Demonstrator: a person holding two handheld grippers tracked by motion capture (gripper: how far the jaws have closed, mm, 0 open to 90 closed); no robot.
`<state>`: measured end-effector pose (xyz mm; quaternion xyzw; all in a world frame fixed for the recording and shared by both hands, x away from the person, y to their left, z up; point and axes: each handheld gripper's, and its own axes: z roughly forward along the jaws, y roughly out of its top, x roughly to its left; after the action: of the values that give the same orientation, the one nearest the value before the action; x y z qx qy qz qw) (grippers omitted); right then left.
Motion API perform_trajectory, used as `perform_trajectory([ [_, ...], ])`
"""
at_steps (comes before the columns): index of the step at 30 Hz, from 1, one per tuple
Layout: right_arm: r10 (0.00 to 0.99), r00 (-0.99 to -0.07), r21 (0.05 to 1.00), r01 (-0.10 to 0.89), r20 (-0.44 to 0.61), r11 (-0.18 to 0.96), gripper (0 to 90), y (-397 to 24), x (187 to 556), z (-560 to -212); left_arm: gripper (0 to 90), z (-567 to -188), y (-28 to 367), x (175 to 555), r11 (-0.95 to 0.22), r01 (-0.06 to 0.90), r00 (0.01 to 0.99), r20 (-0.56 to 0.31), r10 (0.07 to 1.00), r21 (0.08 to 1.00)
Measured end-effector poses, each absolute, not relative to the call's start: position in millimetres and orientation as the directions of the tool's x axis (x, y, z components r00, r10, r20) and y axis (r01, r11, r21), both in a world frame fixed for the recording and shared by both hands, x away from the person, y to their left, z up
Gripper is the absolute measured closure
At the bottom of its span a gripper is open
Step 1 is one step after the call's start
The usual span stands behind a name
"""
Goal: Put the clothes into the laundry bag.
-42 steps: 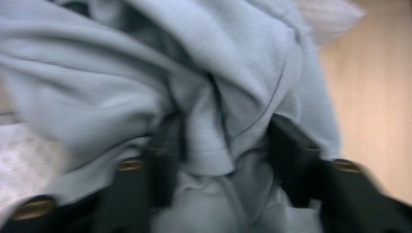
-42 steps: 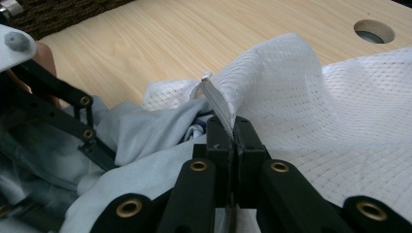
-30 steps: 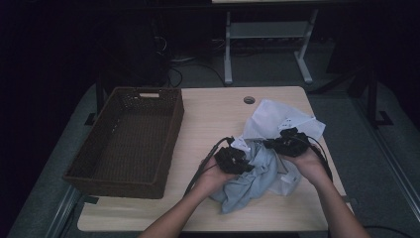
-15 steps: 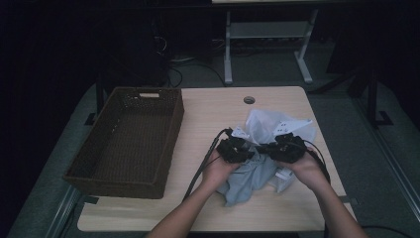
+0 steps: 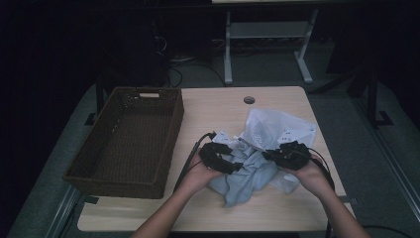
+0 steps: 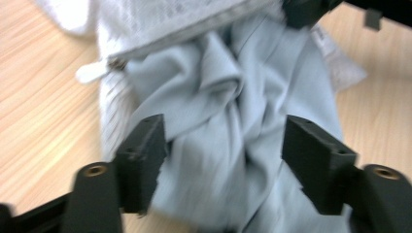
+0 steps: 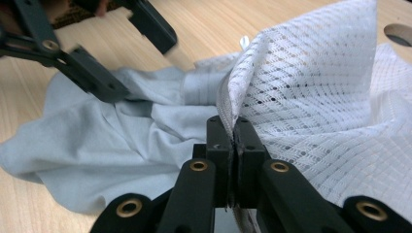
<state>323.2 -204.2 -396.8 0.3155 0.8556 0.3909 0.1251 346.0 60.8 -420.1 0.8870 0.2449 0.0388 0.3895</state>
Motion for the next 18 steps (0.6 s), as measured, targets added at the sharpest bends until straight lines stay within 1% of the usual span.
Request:
perform_trajectory([
  [1, 0.637, -0.77, 0.747, 0.443, 0.033, 0.496, 87.1, -204, 324, -398, 24.8, -420, 61, 346, -0.577, 0.404, 0.877, -0.122, 0.465, 0.71],
  [4, 0.636, -0.77, 0.745, 0.447, 0.04, 0.495, 87.1, -204, 324, -400, 21.8, -436, 63, 347, -0.615, 0.437, 0.874, -0.148, 0.463, 0.656],
  [6, 0.635, -0.771, 0.741, 0.451, 0.043, 0.498, 87.1, -203, 325, -403, 21.8, -442, 60, 346, -0.635, 0.441, 0.878, -0.157, 0.453, 0.634],
  [8, 0.635, -0.771, 0.735, 0.456, 0.045, 0.502, 87.1, -203, 326, -405, 21.9, -447, 57, 346, -0.656, 0.429, 0.886, -0.147, 0.44, 0.621],
  [16, 0.631, -0.774, 0.731, 0.458, 0.048, 0.506, 87.2, -202, 330, -410, 26.1, -457, 52, 344, -0.684, 0.422, 0.895, -0.156, 0.418, 0.595],
  [18, 0.631, -0.775, 0.729, 0.458, 0.045, 0.51, 87.2, -202, 330, -410, 30.7, -457, 51, 343, -0.687, 0.415, 0.898, -0.149, 0.413, 0.596],
])
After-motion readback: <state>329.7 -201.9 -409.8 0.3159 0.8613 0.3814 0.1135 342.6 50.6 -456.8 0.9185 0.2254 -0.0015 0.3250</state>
